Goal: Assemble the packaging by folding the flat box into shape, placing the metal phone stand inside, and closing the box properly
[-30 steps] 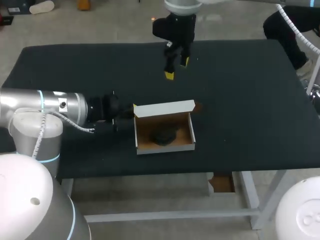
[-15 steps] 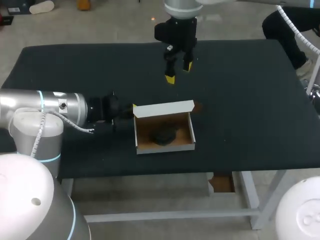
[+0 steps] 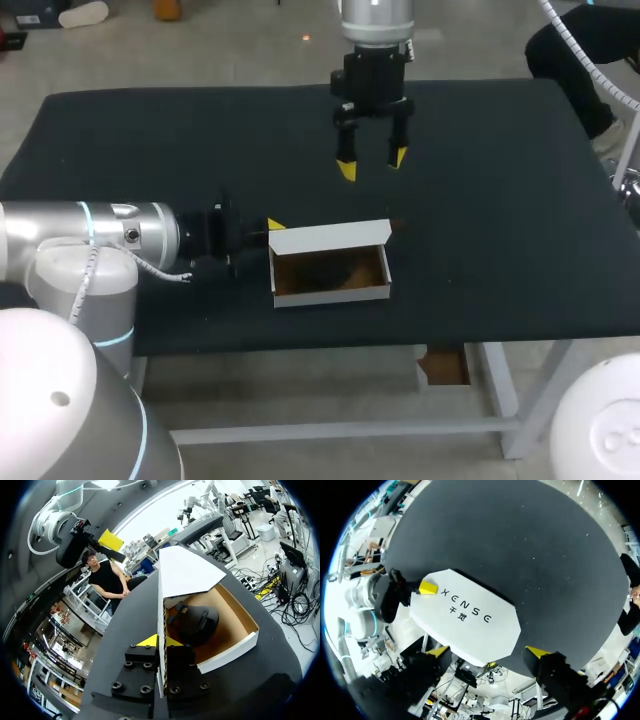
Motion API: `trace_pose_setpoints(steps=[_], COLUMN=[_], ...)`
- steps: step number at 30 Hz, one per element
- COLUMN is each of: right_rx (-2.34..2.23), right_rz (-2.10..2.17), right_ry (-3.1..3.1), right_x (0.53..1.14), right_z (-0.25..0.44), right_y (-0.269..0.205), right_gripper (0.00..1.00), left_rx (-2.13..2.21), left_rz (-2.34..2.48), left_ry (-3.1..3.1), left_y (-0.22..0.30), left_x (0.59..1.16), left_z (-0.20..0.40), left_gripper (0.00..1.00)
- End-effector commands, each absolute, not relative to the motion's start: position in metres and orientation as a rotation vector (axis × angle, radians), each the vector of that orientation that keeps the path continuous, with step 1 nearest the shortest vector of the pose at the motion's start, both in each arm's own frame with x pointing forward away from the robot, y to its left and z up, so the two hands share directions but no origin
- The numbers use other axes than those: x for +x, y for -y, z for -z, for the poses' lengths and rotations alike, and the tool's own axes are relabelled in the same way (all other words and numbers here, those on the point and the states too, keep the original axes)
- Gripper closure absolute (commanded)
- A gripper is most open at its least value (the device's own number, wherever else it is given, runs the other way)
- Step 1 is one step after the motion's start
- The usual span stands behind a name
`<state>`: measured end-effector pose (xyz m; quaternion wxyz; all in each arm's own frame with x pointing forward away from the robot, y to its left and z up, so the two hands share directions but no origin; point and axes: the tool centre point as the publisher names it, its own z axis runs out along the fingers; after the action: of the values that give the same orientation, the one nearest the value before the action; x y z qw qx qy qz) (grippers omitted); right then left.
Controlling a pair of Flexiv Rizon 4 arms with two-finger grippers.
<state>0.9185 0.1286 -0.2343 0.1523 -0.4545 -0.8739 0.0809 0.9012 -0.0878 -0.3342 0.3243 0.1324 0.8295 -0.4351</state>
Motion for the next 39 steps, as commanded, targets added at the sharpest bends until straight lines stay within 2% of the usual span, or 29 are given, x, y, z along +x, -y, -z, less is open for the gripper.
trace_pose_setpoints(steps=[1, 11, 23, 39], right_rx=[-1.292, -1.294, -1.492, -1.735], right_rz=[-0.266, -0.271, -0.531, -0.286], right_ry=[2.496, 2.47, 2.185, 2.082], right_x=[0.921, 0.918, 0.888, 0.874], right_z=[0.233, 0.233, 0.257, 0.282], right_y=[-0.131, -0.132, -0.128, -0.114], right_gripper=[0.0, 0.0, 0.0, 0.0], left_rx=[0.343, 0.375, 0.401, 0.407], left_rz=[1.141, 1.117, 1.045, 1.038], left_ry=[-2.137, -2.076, -2.041, -2.029], left_y=[0.09, 0.089, 0.09, 0.088], left_x=[0.898, 0.894, 0.891, 0.888], left_z=[0.343, 0.346, 0.355, 0.356], left_gripper=[1.0, 1.0, 1.0, 1.0])
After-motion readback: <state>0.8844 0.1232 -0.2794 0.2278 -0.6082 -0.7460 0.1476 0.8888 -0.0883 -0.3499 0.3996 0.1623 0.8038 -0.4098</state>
